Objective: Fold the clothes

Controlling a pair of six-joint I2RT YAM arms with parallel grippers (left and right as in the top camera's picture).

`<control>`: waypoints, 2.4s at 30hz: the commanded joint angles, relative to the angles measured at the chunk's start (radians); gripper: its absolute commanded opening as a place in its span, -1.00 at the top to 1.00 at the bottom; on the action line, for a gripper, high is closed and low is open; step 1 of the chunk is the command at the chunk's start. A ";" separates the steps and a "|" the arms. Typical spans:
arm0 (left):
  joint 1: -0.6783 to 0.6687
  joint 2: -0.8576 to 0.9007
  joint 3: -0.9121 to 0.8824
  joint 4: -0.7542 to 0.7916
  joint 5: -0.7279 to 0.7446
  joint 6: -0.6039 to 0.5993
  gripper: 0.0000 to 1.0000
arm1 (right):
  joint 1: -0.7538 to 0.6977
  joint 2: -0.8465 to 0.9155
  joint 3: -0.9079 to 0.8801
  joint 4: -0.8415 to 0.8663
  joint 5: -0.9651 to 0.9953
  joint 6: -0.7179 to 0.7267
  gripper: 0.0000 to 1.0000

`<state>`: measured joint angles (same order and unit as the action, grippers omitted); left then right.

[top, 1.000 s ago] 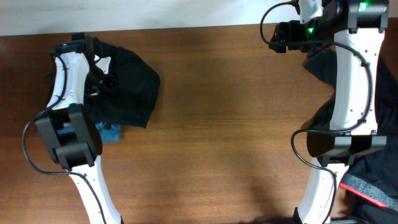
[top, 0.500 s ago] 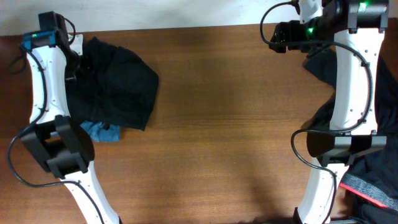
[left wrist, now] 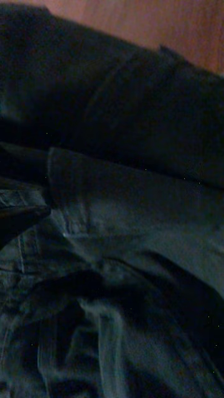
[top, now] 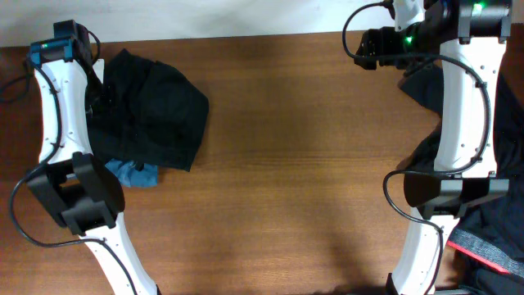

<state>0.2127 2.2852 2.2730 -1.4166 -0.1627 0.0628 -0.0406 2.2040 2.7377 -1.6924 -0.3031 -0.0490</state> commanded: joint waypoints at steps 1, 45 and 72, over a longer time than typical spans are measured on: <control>0.002 -0.025 0.010 -0.013 -0.067 0.002 0.67 | -0.006 0.007 0.004 -0.006 0.009 -0.003 -0.76; 0.002 -0.023 -0.079 0.047 -0.010 0.067 1.00 | -0.006 0.008 0.004 -0.006 0.008 -0.003 -0.78; 0.165 -0.059 0.064 0.099 -0.127 0.066 0.99 | -0.005 0.008 0.004 -0.006 0.000 -0.003 -0.77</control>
<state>0.3412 2.2337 2.4222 -1.3434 -0.2371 0.1158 -0.0406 2.2040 2.7377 -1.6928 -0.3035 -0.0490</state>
